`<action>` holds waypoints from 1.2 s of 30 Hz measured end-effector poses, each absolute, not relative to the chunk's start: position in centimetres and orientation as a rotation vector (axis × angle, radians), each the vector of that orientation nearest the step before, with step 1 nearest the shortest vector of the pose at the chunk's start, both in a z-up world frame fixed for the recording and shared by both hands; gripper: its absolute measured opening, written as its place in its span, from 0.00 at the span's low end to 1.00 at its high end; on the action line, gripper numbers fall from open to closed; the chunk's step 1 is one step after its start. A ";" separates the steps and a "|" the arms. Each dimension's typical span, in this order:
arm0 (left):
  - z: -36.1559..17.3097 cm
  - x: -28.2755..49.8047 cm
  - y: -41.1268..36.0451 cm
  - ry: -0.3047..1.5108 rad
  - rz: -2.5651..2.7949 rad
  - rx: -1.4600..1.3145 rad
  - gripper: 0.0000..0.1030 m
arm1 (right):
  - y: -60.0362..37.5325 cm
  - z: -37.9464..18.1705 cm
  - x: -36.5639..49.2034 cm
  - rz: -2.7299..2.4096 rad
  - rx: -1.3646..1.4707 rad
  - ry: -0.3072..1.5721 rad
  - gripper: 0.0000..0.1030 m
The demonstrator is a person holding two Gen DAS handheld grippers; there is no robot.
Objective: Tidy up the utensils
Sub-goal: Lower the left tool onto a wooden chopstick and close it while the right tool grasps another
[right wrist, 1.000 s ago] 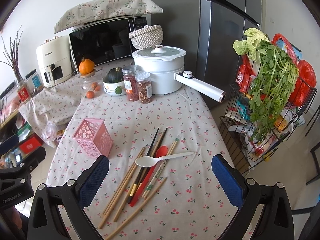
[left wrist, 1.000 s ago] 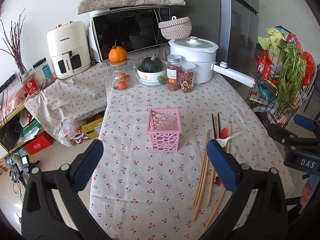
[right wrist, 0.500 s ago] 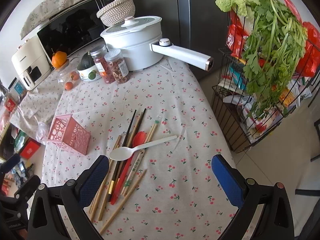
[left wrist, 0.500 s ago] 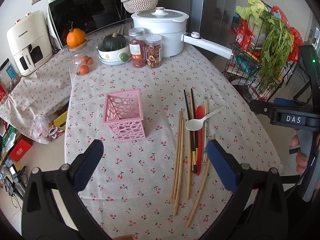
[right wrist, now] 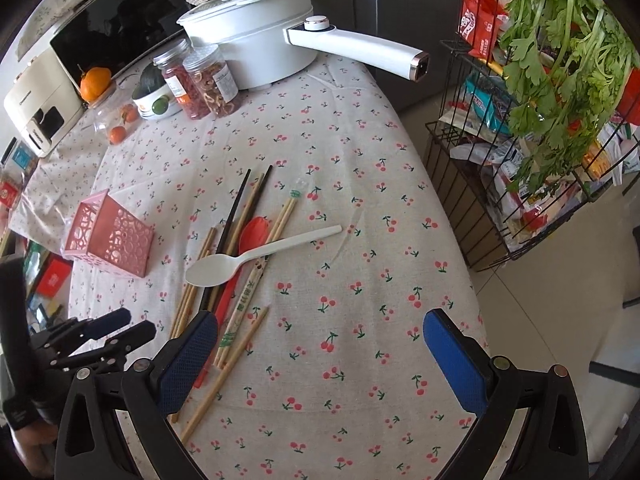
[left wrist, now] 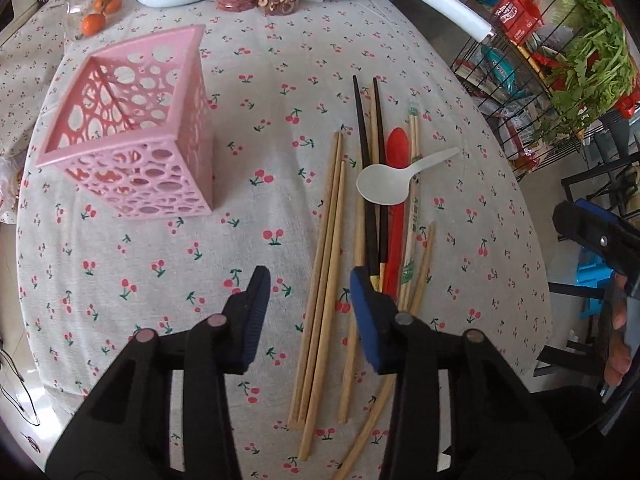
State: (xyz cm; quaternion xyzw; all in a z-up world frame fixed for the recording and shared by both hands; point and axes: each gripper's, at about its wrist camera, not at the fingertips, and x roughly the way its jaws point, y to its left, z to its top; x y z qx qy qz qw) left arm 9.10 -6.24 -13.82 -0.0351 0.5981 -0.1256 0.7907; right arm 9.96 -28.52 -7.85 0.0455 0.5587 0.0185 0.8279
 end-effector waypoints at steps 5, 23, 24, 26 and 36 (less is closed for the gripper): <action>-15.6 10.1 -6.8 1.305 -0.277 -0.092 0.21 | -28.3 -8.2 10.2 0.037 0.081 1.196 1.00; -16.6 9.7 -7.4 1.332 -0.328 0.038 0.10 | -27.7 -10.0 10.4 0.027 0.054 1.244 1.00; -16.6 9.4 -7.1 1.344 -0.329 0.044 0.10 | -27.6 -10.4 10.5 0.029 0.056 1.255 1.00; -16.6 8.5 -6.5 1.378 -0.339 0.059 0.10 | -27.4 -11.2 10.6 0.041 0.061 1.284 1.00; -16.1 8.6 -5.0 1.287 -0.368 -0.035 0.25 | -25.7 -15.0 11.2 0.057 0.081 1.391 1.00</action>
